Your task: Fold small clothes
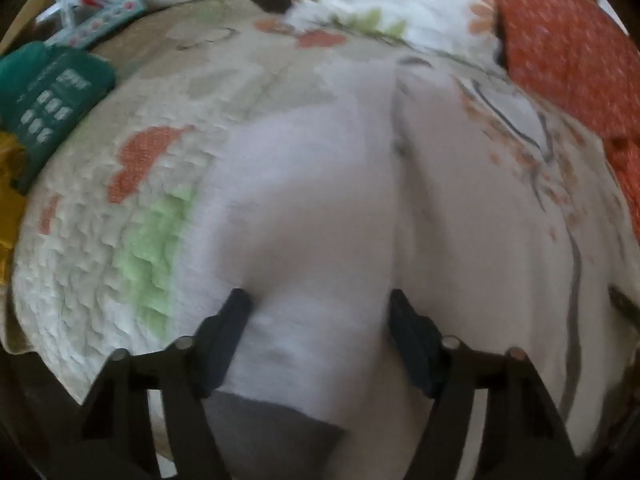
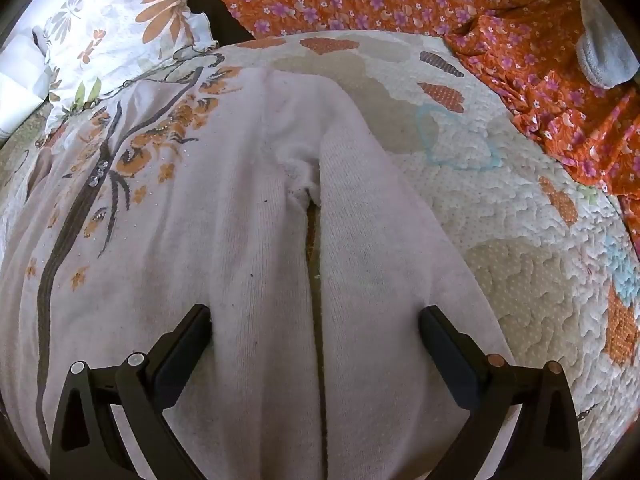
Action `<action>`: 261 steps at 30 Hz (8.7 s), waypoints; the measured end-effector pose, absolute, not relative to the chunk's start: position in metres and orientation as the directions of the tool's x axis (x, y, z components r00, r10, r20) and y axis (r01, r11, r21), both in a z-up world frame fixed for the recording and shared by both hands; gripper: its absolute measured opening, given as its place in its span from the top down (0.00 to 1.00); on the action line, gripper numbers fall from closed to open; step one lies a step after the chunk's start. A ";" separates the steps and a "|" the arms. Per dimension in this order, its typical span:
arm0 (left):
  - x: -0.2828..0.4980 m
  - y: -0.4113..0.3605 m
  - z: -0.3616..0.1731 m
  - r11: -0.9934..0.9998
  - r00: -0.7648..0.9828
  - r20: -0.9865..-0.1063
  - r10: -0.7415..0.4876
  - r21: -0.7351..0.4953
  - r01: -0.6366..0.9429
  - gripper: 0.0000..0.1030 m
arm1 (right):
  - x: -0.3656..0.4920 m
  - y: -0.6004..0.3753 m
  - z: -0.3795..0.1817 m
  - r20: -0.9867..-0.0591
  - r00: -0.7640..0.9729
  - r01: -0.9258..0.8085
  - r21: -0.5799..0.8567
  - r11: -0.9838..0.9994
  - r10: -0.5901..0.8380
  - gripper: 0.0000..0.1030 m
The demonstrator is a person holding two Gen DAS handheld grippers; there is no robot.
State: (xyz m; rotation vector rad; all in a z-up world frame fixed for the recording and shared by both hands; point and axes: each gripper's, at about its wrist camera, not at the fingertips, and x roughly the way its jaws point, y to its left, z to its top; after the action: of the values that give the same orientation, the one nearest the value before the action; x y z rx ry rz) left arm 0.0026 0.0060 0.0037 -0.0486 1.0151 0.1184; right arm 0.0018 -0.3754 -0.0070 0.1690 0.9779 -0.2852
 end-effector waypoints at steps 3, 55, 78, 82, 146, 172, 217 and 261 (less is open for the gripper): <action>0.010 0.033 0.012 0.956 0.532 -0.805 0.261 0.141 -0.256 0.43 | 0.002 -0.376 -0.006 -0.835 0.526 0.313 0.013 0.950 -0.162 0.00; -0.022 -0.003 0.038 0.984 0.650 -0.760 -0.001 -0.115 -0.133 0.35 | -0.201 -0.637 0.128 -0.695 0.443 0.809 0.039 0.586 -0.566 0.94; 0.031 0.142 0.083 0.909 0.698 -0.712 0.069 -0.243 -0.339 0.30 | 0.118 -0.266 0.094 -0.728 0.641 0.153 0.431 0.889 0.242 0.93; 0.031 0.164 0.082 0.878 0.698 -0.714 0.055 -0.298 -0.374 0.30 | 0.156 -0.199 0.063 -0.769 0.583 0.117 0.400 0.909 0.263 0.93; 0.061 0.109 0.060 0.895 0.626 -0.779 0.037 -0.252 -0.368 0.29 | 0.065 -0.401 0.097 -0.813 0.530 0.290 -0.093 0.953 -0.240 0.81; 0.133 -0.057 -0.005 0.999 0.440 -0.898 0.015 -0.004 -0.042 0.16 | 0.081 -0.392 0.020 -0.840 0.506 0.196 -0.111 0.974 -0.197 0.54; -0.055 0.028 -0.031 0.777 0.365 -0.718 -0.593 -0.629 0.024 0.65 | -0.137 -0.377 -0.033 -0.552 0.548 0.136 0.800 0.584 0.629 0.46; -0.200 0.052 0.025 0.745 0.494 -0.641 -0.587 -0.666 0.021 0.93 | -0.266 -0.368 0.013 -0.601 0.556 0.018 0.699 0.715 0.573 0.91</action>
State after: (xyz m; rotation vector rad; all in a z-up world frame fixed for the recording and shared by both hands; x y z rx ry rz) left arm -0.2000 0.0525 0.0249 -0.6485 0.9976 -0.4016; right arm -0.2661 -0.3681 0.0130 0.7180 0.9365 0.3632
